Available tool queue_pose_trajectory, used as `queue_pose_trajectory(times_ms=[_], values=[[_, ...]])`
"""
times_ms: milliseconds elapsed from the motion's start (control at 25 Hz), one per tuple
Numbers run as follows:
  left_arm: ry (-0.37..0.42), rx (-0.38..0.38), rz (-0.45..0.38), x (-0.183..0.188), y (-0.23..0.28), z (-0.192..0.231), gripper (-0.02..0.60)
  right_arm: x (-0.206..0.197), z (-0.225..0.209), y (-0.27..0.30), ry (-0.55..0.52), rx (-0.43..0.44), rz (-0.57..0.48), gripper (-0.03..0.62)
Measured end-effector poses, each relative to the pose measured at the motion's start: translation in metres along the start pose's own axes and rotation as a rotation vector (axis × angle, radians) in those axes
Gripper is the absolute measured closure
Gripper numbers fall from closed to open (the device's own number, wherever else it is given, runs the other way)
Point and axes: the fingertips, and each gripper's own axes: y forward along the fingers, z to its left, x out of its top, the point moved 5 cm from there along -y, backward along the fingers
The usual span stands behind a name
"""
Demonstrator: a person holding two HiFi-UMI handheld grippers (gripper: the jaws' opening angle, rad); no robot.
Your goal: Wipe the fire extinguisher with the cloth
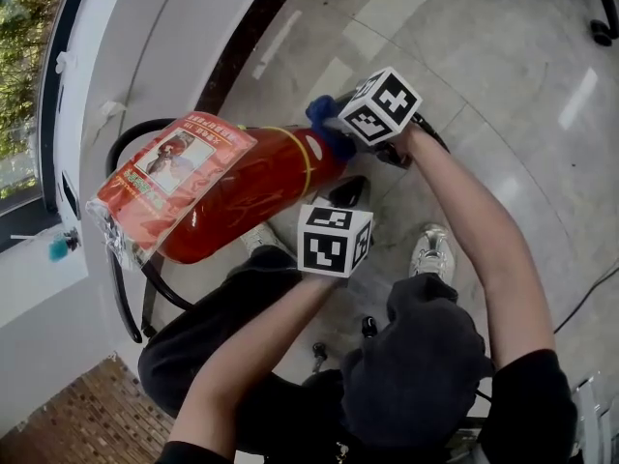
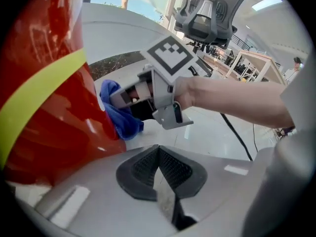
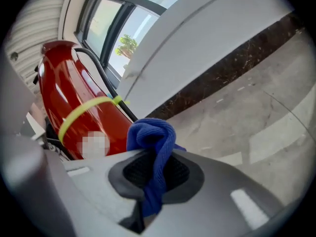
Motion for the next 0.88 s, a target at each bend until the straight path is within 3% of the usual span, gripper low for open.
queue_pose_trajectory(times_ms=[160,400,560,680,880], values=[[-0.022,0.020,-0.008,0.005,0.008,-0.001,0.577,0.046,0.030,-0.011,-0.060,0.152,-0.072,0.556],[-0.049,0.046,-0.038,0.020,0.015,0.002,0.577,0.106,0.083,-0.034,-0.217,0.310,-0.131,0.556],[-0.050,0.038,-0.057,0.026,0.015,-0.004,0.577,0.144,0.115,-0.049,-0.293,0.433,-0.242,0.557],[-0.030,0.030,-0.058,0.027,0.015,-0.008,0.577,0.145,0.114,-0.040,-0.325,0.434,-0.237,0.557],[-0.038,0.037,-0.059,0.032,0.020,-0.003,0.577,0.106,0.069,-0.009,-0.252,0.367,-0.141,0.557]])
